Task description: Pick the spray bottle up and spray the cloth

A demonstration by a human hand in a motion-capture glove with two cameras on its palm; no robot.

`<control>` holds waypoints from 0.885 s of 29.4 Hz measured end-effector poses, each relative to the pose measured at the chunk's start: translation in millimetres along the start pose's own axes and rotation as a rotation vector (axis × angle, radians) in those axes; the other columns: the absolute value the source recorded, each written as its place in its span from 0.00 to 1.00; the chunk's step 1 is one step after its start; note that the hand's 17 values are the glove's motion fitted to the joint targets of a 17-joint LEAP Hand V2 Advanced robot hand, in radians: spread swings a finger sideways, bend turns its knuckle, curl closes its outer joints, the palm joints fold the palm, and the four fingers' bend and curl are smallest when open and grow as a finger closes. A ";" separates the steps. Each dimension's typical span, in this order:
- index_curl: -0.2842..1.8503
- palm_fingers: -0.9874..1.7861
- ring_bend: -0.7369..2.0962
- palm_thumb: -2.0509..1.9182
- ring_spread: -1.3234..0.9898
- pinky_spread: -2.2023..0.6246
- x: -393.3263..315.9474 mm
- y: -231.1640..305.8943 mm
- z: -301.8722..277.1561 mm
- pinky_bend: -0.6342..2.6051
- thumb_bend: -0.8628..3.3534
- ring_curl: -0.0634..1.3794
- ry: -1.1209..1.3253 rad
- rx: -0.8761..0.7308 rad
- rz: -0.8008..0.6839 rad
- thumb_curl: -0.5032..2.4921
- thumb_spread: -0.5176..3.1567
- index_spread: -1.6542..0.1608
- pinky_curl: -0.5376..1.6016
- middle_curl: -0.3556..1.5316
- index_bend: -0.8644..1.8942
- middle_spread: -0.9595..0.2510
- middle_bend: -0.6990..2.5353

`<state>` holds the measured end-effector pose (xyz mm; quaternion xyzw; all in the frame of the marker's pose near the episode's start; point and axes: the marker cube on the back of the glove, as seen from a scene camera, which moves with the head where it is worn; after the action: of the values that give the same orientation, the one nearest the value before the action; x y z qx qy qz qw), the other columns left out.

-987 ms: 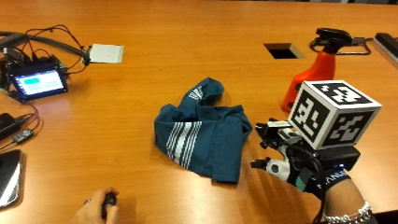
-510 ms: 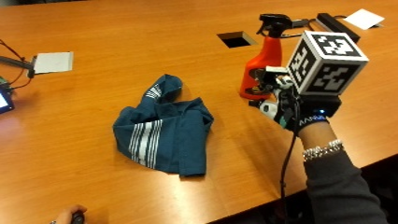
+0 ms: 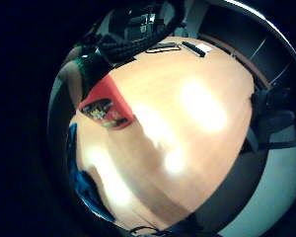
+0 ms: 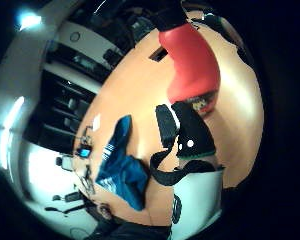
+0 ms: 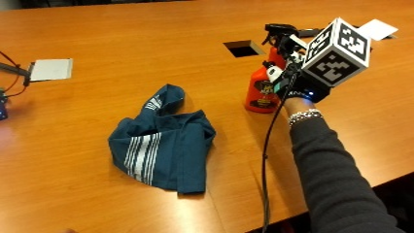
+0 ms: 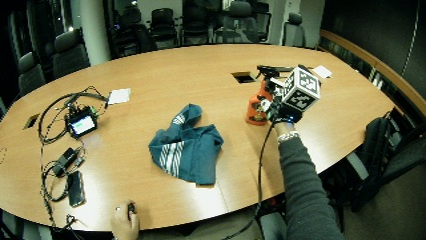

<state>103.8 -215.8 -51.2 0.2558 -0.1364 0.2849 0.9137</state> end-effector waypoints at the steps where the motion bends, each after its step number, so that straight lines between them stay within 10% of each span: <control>1: 0.26 0.58 0.42 0.68 0.54 0.85 -1.6 -1.5 7.7 0.32 0.22 0.26 -0.065 0.006 0.032 0.26 0.47 0.74 0.41 0.35 0.36 0.75 0.28; 19: 0.27 0.67 0.42 0.73 0.53 0.83 -4.9 -8.0 23.8 0.28 0.22 0.27 -0.552 0.238 0.195 0.29 0.45 0.75 0.39 0.39 0.36 0.70 0.33; 26: 0.28 0.77 0.46 0.72 0.51 0.77 1.5 -13.9 15.1 0.29 0.20 0.32 -0.528 0.487 0.043 0.29 0.46 0.75 0.41 0.41 0.36 0.65 0.32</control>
<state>111.6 -233.1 -43.5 0.5279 -0.3013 0.2521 0.7530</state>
